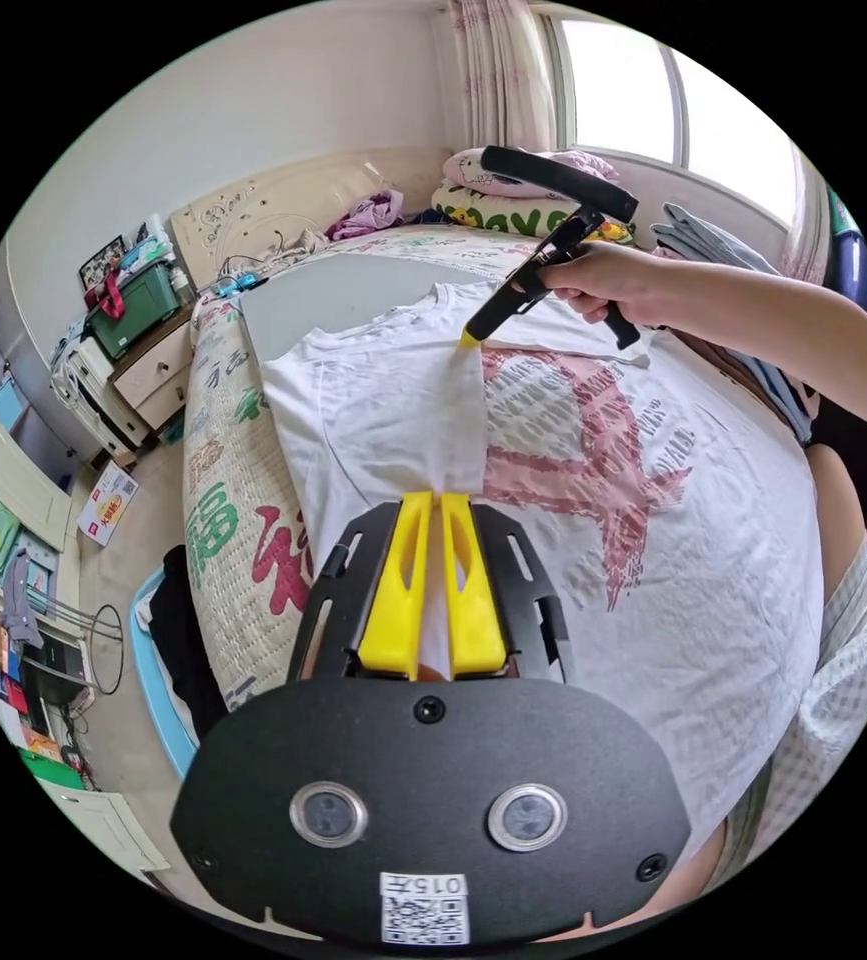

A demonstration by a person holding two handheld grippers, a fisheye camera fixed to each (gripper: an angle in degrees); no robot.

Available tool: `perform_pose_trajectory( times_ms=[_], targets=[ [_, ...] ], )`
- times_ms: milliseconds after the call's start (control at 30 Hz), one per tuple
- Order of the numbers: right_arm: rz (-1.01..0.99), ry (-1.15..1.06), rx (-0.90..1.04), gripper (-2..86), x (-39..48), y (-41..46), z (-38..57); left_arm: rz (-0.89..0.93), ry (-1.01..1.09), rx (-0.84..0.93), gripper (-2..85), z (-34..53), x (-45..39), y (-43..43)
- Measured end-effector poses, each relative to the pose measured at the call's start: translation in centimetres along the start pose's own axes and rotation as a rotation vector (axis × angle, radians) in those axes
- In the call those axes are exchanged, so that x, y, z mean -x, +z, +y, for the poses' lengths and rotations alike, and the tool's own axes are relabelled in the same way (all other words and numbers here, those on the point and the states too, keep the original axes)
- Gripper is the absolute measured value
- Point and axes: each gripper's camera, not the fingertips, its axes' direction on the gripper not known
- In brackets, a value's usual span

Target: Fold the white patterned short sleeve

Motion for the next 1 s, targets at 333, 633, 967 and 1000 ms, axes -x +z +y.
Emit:
perform_pose_trajectory(
  times_ms=[333,633,967,1000],
  targets=[
    [0.068,-0.019,0.016,1.3,7.4,-4.8,-4.4,0.047,-0.042,0.037,-0.3,-0.3,1.2,-0.3],
    [-0.028,0.102,-0.181,7.2,1.8,-15.3,-3.1,-0.09,-0.24,-0.09,6.9,0.7,10.1,-3.4],
    [0.015,0.213,-0.176,13.0,-0.6,-19.7,-8.0,0.243,-0.646,-0.034,13.7,-12.4,24.1,7.1],
    [0.008,0.208,-0.154,13.0,-0.1,-19.8,-8.4,0.244,-0.645,-0.038,13.7,-12.8,24.2,7.5]
  ],
)
